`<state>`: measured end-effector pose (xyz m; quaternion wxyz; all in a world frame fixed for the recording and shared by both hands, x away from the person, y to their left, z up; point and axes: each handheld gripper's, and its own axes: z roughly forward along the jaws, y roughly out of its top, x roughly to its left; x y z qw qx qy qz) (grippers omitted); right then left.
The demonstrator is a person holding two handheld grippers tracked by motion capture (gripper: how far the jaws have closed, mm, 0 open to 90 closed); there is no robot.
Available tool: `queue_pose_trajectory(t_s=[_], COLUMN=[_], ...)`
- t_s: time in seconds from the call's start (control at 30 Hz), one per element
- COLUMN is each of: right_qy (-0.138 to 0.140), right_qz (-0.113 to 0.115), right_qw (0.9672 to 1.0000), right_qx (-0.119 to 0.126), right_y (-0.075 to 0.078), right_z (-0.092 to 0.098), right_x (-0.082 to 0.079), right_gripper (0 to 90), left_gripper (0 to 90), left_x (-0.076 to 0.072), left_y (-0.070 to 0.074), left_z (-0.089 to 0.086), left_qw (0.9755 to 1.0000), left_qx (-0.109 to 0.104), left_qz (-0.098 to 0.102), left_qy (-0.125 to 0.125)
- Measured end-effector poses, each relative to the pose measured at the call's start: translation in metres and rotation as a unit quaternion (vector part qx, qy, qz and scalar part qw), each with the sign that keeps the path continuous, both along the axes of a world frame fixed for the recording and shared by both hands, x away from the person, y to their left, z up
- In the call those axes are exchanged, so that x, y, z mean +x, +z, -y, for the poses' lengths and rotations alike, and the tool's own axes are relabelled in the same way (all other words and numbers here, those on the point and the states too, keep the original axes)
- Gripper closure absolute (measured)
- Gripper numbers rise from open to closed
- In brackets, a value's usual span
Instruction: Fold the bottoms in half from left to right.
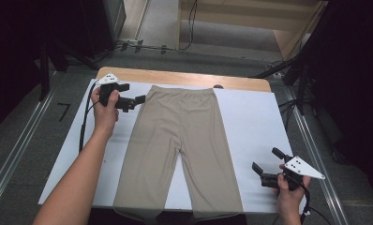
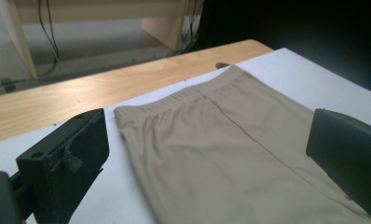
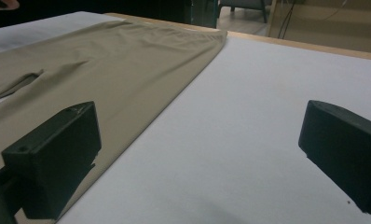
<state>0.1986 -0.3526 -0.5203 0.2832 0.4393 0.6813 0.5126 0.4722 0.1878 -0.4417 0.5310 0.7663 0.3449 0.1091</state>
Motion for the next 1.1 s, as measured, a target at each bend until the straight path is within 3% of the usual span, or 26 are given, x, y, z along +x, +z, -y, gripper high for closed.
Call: queue_pose_trajectory(t_s=[0.13,0.3,0.47,0.57,0.63,0.73,0.8,0.93,1.03,1.07,1.1], right_qy=[0.001,0.003,0.006,0.008,0.008,0.009,0.01,0.011,0.012,0.012,0.013], right_qz=[-0.001,-0.003,-0.002,-0.002,-0.004,-0.004,-0.003,-0.003,-0.002,-0.002,-0.002], right_qw=[1.0,1.0,1.0,1.0,0.9999,0.9999,0.9999,0.9999,0.9999,0.9998,0.9998], right_qx=[0.001,0.001,-0.005,-0.006,-0.005,-0.006,-0.006,-0.006,-0.011,-0.012,-0.015], right_y=[0.0,-0.001,-0.001,-0.001,-0.001,-0.001,-0.001,-0.001,-0.001,-0.002,-0.002], right_z=[0.0,-0.001,-0.002,-0.002,-0.003,-0.003,-0.003,-0.003,-0.004,-0.005,-0.005], right_x=[0.001,0.002,0.003,0.003,0.003,0.004,0.004,0.004,0.004,0.005,0.005], right_gripper=[0.0,0.0,0.0,0.0,0.0,0.0,0.0,0.0,0.0,0.0,0.0], left_gripper=[0.0,9.2,30.6,34.7,36.4,39.0,40.1,44.2,45.7,45.9,52.7], left_x=[0.023,0.045,0.063,0.07,0.073,0.079,0.083,0.088,0.091,0.091,0.091], left_y=[-0.008,-0.02,-0.03,-0.034,-0.035,-0.04,-0.045,-0.052,-0.055,-0.055,-0.056], left_z=[0.01,0.024,0.031,0.037,0.041,0.047,0.051,0.058,0.062,0.064,0.065], left_qw=[0.9994,0.9962,0.988,0.9831,0.9825,0.9771,0.9742,0.9682,0.9691,0.9687,0.9672], left_qx=[0.014,0.055,0.078,0.096,0.097,0.124,0.13,0.163,0.158,0.16,0.169], left_qz=[-0.03,-0.065,-0.11,-0.123,-0.126,-0.127,-0.134,-0.132,-0.127,-0.124,-0.119], left_qy=[-0.01,0.014,0.076,0.096,0.097,0.117,0.127,0.136,0.141,0.144,0.148])
